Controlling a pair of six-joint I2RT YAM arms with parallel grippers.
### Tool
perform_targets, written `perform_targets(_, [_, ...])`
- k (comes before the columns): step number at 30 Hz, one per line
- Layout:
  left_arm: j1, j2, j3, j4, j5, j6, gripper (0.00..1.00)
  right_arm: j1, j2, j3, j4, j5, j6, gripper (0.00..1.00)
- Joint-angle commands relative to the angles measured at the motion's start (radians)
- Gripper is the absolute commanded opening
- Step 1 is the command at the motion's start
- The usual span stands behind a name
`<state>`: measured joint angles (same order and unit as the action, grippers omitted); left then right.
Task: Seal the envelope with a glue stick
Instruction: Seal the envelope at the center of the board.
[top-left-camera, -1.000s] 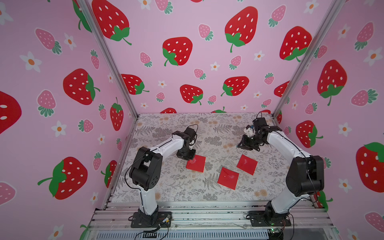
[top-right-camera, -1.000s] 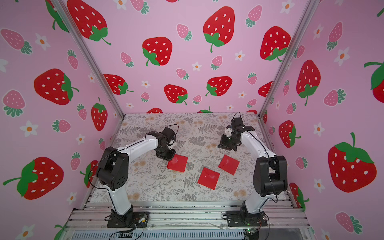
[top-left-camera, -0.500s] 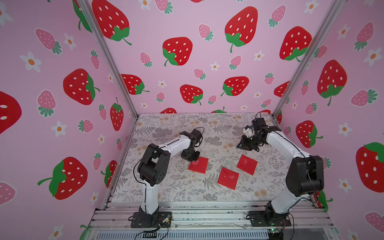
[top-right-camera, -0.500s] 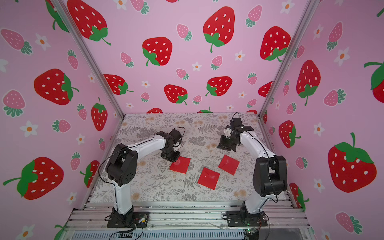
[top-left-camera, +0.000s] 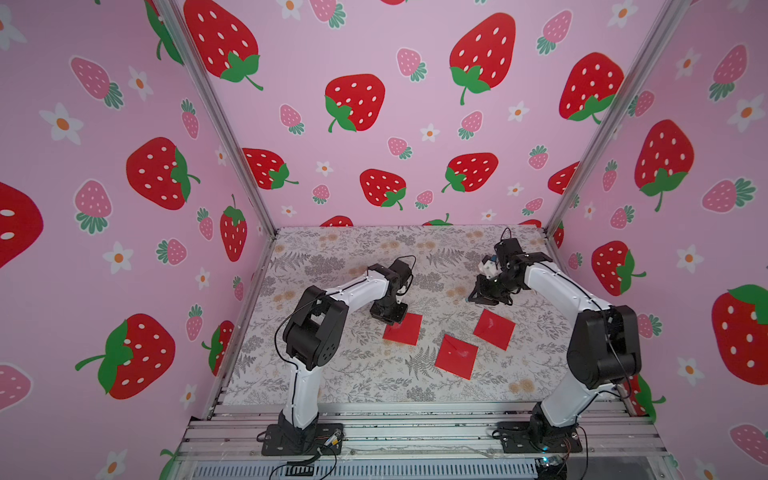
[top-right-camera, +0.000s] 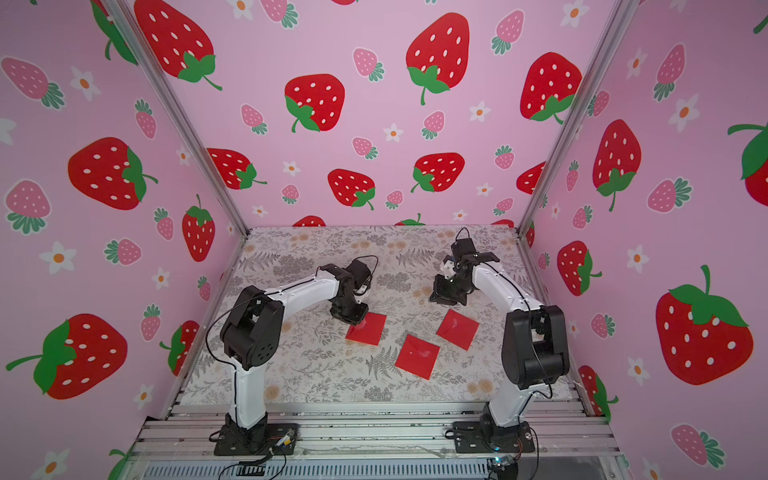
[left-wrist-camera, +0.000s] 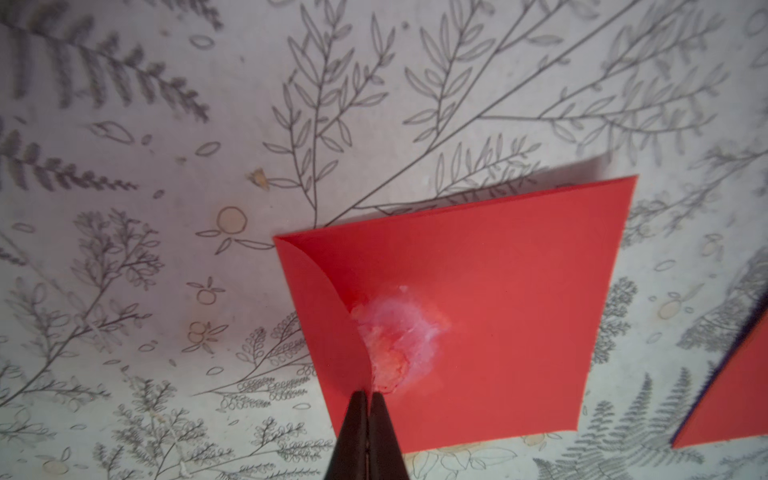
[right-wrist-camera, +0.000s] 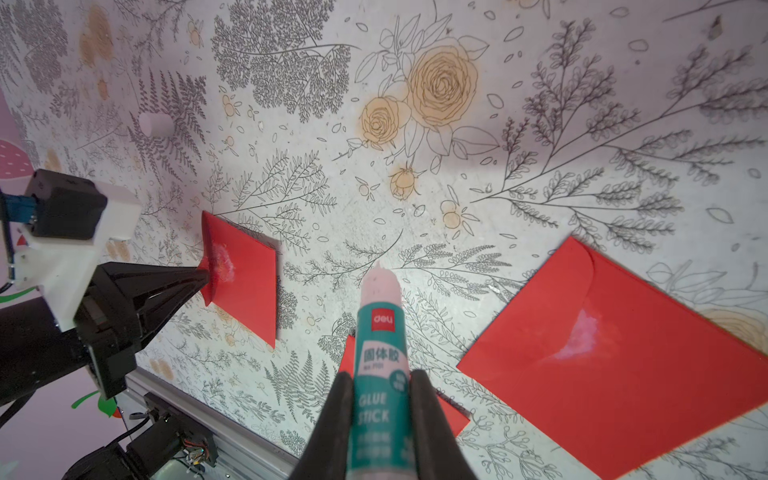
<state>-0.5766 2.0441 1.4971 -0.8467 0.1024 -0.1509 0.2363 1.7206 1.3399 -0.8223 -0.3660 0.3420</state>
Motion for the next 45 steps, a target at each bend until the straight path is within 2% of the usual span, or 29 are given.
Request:
perform_targets(1, [-0.006, 0.014, 0.028, 0.009, 0.025, -0.014, 0.04, 0.014, 0.013, 0.028, -0.033, 0.006, -0.014, 0.00])
perform_targets(4, [-0.006, 0.016, 0.024, 0.021, 0.028, -0.019, 0.11, 0.026, 0.017, 0.031, -0.034, 0.009, -0.014, 0.00])
perform_targets(10, [0.001, 0.009, -0.020, 0.086, 0.140, -0.039, 0.29, 0.042, 0.019, 0.031, -0.044, 0.012, -0.012, 0.00])
perform_targets(19, [0.054, -0.011, -0.127, 0.172, 0.264, -0.056, 0.37, 0.054, 0.011, 0.031, -0.062, 0.029, -0.014, 0.00])
perform_targets(22, [0.077, -0.019, -0.162, 0.202, 0.294, -0.064, 0.37, 0.057, 0.008, 0.031, -0.067, 0.037, -0.012, 0.00])
perform_targets(28, [0.109, -0.027, -0.201, 0.228, 0.307, -0.057, 0.19, 0.063, 0.005, 0.041, -0.089, 0.056, -0.009, 0.00])
perform_targets(36, [0.126, -0.030, -0.212, 0.224, 0.276, -0.038, 0.13, 0.070, 0.005, 0.069, -0.126, 0.087, -0.005, 0.00])
perform_targets(45, [0.075, -0.016, -0.178, 0.114, 0.061, -0.006, 0.10, 0.070, -0.005, 0.096, -0.155, 0.113, -0.031, 0.00])
